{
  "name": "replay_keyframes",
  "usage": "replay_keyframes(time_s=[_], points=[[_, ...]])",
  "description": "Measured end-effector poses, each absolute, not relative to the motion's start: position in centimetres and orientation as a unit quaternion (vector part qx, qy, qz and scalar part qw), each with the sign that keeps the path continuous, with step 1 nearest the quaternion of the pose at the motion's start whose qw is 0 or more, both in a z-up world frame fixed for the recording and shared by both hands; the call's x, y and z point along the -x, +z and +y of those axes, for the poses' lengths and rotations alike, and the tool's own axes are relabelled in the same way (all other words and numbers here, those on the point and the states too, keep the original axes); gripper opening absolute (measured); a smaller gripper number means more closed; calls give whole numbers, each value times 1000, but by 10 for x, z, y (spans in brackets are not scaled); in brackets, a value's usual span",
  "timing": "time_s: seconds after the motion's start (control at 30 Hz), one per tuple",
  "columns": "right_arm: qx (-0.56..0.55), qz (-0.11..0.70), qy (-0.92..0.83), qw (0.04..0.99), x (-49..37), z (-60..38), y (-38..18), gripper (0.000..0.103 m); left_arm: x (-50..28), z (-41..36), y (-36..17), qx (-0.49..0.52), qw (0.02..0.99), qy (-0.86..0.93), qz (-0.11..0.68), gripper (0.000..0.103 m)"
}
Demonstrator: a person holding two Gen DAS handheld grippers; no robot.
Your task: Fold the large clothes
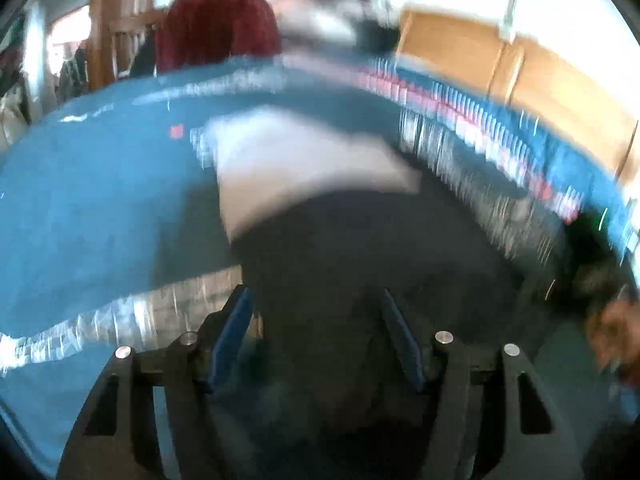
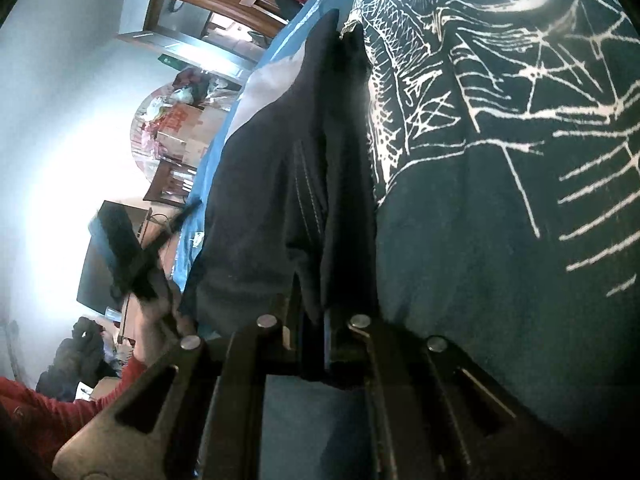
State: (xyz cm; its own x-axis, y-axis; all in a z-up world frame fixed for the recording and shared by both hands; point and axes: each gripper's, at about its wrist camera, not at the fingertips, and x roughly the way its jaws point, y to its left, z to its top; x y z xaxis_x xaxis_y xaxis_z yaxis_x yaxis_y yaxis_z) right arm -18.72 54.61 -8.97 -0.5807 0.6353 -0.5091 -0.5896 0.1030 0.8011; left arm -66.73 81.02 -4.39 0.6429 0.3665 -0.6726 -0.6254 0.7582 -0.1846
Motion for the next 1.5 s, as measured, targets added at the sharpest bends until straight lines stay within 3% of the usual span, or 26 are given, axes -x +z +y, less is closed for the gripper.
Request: replay_keyframes(time_s=[0.17, 0.2, 0.27, 0.33, 0.37, 0.47, 0.6, 0.8, 0.87, 1.0, 1.07, 1.23, 1.37, 1.5], points=[[-21, 582, 670, 460, 188, 545, -87, 4, 620, 892, -43, 181, 863, 347, 320, 69], [-21, 582, 670, 459, 188, 545, -87, 4, 607, 918, -57, 189, 846, 366, 338, 71], [-23, 582, 671, 458, 187, 544, -87, 4, 596, 947, -83, 202, 817, 394, 369, 92], [-25, 582, 672, 456, 187, 543, -88, 4, 590, 968, -99, 235, 806, 392, 376, 94], [-26, 583, 673, 455, 187, 542, -89, 4, 589, 968, -98, 236, 807, 393, 373, 89], [-26, 582, 673, 456, 185, 541, -90, 4, 596, 951, -80, 229, 823, 376, 359, 73], [-25, 580, 673, 459, 186, 540, -90, 4, 645, 877, -49, 216, 854, 338, 332, 75], [-17, 583, 666, 465, 190, 539, -84, 5, 699, 778, -75, 182, 831, 346, 397, 77], [-1, 592, 647, 481, 192, 534, -71, 11, 719, 757, -67, 211, 828, 345, 389, 77], [63, 539, 646, 537, 209, 501, -22, 49, 756, 706, -43, 229, 828, 361, 364, 86], [97, 500, 644, 571, 225, 475, 4, 56, 767, 684, -41, 225, 818, 381, 369, 91], [253, 391, 574, 673, 288, 425, 11, 91, 778, 652, -58, 223, 779, 430, 399, 92], [321, 371, 545, 680, 311, 419, -19, 91, 778, 647, -95, 246, 750, 446, 422, 98], [335, 381, 523, 684, 314, 418, -44, 95, 773, 640, -98, 226, 747, 457, 428, 103]])
